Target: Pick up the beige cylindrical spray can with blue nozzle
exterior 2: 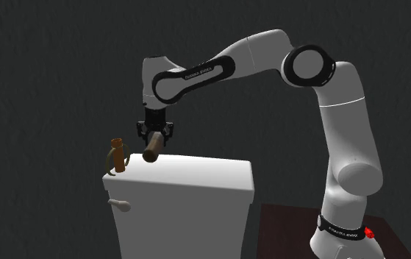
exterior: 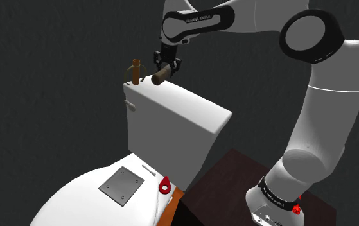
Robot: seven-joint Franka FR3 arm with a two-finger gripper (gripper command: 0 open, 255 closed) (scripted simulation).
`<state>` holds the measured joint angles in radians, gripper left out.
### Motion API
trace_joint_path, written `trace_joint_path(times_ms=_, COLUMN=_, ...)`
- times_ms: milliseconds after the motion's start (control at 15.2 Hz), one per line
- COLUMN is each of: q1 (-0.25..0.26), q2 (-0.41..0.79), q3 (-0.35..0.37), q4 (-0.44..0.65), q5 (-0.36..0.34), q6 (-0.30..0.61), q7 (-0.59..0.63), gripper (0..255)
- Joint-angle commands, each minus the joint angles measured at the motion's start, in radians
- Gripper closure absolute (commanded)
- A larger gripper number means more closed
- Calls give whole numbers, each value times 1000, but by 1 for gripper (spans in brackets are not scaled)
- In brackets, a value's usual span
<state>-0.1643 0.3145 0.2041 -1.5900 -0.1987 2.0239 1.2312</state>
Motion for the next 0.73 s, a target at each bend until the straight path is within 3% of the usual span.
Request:
trace_joint_path(times_ms=0, q1=-1, q2=-8, q3=1, q4=17, q5=4, q6=-24, q7=-6, gripper=255)
trace_joint_path(times_ms=660, q1=3, q2=-14, q3=4, q4=117, q5=11, q6=-129, q7=-21, gripper=255)
